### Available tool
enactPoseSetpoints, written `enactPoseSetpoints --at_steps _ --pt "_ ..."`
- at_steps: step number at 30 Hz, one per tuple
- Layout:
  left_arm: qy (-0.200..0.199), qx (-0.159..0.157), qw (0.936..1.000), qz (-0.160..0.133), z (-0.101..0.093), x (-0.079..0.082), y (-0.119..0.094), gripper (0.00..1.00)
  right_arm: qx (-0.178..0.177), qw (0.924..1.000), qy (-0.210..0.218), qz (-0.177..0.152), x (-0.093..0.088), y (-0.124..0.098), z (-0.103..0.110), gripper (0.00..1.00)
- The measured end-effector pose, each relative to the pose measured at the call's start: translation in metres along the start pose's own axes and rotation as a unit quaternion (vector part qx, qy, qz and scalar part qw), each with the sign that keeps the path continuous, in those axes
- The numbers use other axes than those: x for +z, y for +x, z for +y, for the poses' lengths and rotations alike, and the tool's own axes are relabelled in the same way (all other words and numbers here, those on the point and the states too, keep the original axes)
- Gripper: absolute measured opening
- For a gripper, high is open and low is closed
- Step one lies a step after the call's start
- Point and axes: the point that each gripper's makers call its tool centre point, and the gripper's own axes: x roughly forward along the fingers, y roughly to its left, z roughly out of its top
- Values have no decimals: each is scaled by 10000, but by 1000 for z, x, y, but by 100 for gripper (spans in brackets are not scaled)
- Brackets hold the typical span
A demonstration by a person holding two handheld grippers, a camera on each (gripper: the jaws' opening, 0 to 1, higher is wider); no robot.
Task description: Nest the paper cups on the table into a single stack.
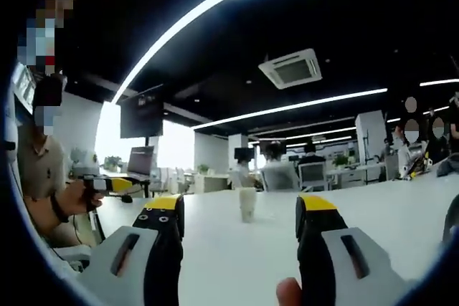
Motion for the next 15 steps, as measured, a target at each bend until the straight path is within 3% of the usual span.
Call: enactPoseSetpoints --at_steps 10,15 --pt "58 34 10000 -70 -6 5 -8 60 122 9995 -291 89 1 3 21 65" --pt "42 31 10000 -67 -6 4 -10 59 168 9996 -203 70 -1 3 24 65"
